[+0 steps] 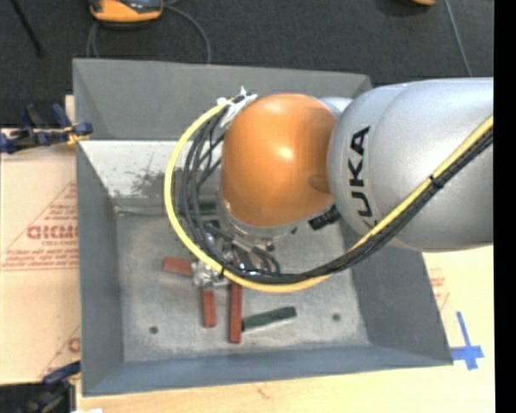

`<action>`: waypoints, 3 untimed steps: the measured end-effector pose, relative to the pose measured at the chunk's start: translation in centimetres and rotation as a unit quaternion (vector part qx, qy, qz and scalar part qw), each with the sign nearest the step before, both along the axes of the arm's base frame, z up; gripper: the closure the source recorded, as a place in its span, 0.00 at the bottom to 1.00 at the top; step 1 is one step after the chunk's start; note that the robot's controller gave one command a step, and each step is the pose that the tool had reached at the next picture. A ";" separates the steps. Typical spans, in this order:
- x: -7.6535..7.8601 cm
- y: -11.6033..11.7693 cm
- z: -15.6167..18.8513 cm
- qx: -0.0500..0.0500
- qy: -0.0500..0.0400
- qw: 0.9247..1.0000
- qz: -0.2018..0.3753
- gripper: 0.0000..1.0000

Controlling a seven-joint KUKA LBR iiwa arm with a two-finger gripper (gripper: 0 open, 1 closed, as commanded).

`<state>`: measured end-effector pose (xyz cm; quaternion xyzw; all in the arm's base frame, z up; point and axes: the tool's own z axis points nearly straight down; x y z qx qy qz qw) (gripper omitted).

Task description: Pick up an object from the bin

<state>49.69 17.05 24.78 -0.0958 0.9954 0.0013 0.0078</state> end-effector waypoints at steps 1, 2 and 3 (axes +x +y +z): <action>-0.9 -0.9 -7.0 -0.001 0.004 1.000 0.017 1.00; 0.5 1.2 -8.7 -0.001 0.005 1.000 0.027 0.00; 0.4 1.1 -8.9 -0.002 0.006 1.000 0.027 0.00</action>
Offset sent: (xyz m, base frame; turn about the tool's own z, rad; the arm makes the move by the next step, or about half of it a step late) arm 0.0029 0.0115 -0.0889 -0.0539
